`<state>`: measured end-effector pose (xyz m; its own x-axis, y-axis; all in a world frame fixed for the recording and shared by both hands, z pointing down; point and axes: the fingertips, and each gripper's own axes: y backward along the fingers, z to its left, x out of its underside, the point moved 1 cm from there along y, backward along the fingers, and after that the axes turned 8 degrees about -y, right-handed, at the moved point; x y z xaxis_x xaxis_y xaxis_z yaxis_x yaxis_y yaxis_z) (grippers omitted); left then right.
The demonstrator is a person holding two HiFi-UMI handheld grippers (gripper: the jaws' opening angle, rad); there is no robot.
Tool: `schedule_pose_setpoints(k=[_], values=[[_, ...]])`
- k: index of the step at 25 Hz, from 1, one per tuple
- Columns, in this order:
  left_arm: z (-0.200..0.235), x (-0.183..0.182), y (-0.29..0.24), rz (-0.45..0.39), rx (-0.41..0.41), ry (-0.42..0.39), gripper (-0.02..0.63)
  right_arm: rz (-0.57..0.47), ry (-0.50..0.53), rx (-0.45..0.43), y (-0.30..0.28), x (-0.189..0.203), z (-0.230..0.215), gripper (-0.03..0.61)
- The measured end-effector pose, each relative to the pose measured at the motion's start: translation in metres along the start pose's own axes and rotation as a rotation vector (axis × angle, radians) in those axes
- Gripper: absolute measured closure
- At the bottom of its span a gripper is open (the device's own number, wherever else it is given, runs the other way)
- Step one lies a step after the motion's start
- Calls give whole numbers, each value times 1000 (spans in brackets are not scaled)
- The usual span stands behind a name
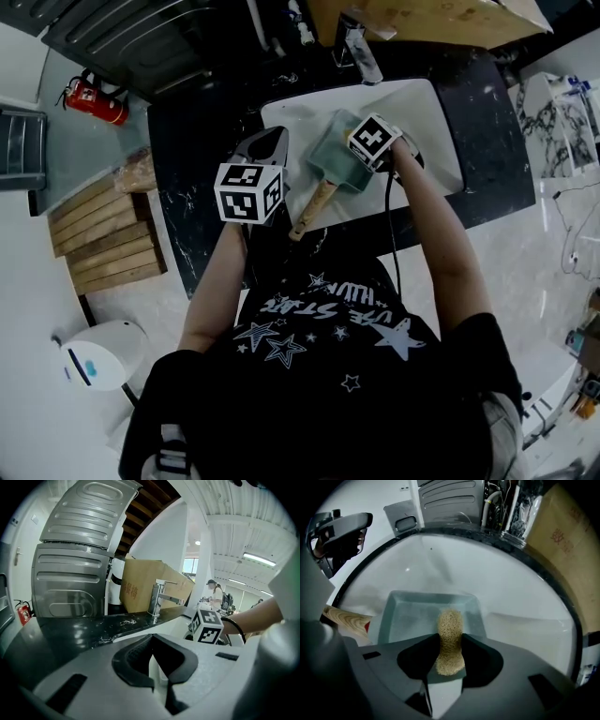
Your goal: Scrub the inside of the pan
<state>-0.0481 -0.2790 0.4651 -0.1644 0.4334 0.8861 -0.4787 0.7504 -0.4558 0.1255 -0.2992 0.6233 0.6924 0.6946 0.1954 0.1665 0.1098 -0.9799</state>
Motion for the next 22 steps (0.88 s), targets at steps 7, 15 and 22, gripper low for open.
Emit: schedule_pose_setpoints(k=[7, 15, 22], values=[[-3, 4, -8, 17, 3, -2, 606, -5, 42, 103, -14, -2, -24, 431], [-8, 6, -11, 29, 15, -15, 606, -1, 53, 158, -25, 3, -35, 431], [-10, 6, -12, 32, 24, -18, 606, 5, 43, 141, -30, 6, -28, 431]])
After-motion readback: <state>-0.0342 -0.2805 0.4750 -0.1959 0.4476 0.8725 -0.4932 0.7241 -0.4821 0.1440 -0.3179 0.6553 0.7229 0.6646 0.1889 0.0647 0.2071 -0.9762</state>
